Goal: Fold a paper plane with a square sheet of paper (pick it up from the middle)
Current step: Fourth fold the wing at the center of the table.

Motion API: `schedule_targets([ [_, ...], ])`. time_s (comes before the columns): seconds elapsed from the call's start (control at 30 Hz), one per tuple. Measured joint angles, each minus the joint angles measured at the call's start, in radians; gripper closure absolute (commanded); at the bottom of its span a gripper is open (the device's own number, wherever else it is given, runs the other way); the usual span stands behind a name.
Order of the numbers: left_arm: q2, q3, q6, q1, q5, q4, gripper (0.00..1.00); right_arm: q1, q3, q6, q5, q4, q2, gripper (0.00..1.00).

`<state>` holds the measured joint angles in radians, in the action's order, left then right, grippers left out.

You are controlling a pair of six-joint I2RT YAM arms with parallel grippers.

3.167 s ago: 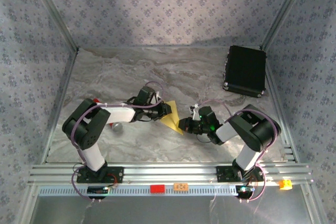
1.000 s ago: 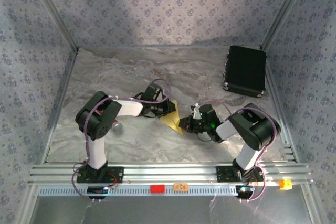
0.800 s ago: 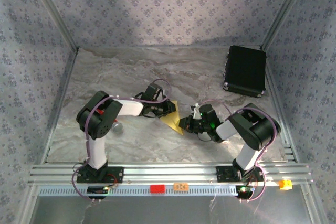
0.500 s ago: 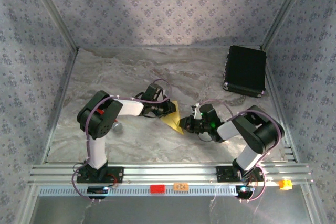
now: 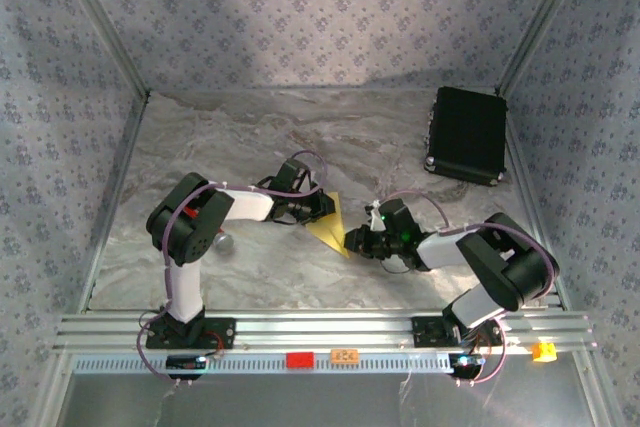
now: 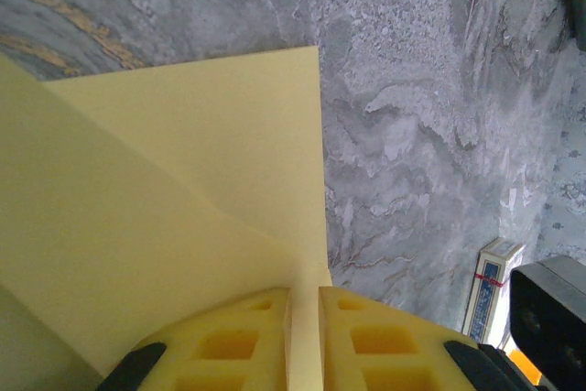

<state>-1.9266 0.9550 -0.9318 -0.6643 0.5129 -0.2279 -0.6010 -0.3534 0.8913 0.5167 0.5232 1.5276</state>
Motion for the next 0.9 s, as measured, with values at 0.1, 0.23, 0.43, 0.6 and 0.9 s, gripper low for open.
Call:
schedule_targets([
  [0.1, 0.000, 0.000, 0.000, 0.000, 0.000, 0.000, 0.85, 0.000, -0.003, -0.006, 0.000, -0.012, 0.000, 0.90],
  [0.23, 0.000, 0.000, 0.000, 0.000, 0.003, 0.000, 0.85, -0.002, -0.003, -0.009, -0.001, -0.018, 0.000, 0.90],
  [0.43, 0.000, 0.000, 0.000, 0.000, 0.003, 0.000, 0.85, -0.003, -0.003, -0.010, 0.000, -0.022, -0.006, 0.82],
  [0.6, 0.000, 0.000, 0.000, 0.000, 0.003, 0.000, 0.85, -0.008, -0.004, -0.023, -0.001, -0.073, -0.039, 0.82],
  [0.9, 0.000, 0.000, 0.000, -0.004, 0.004, 0.000, 0.85, -0.008, 0.000, -0.040, -0.008, -0.112, -0.049, 0.93],
])
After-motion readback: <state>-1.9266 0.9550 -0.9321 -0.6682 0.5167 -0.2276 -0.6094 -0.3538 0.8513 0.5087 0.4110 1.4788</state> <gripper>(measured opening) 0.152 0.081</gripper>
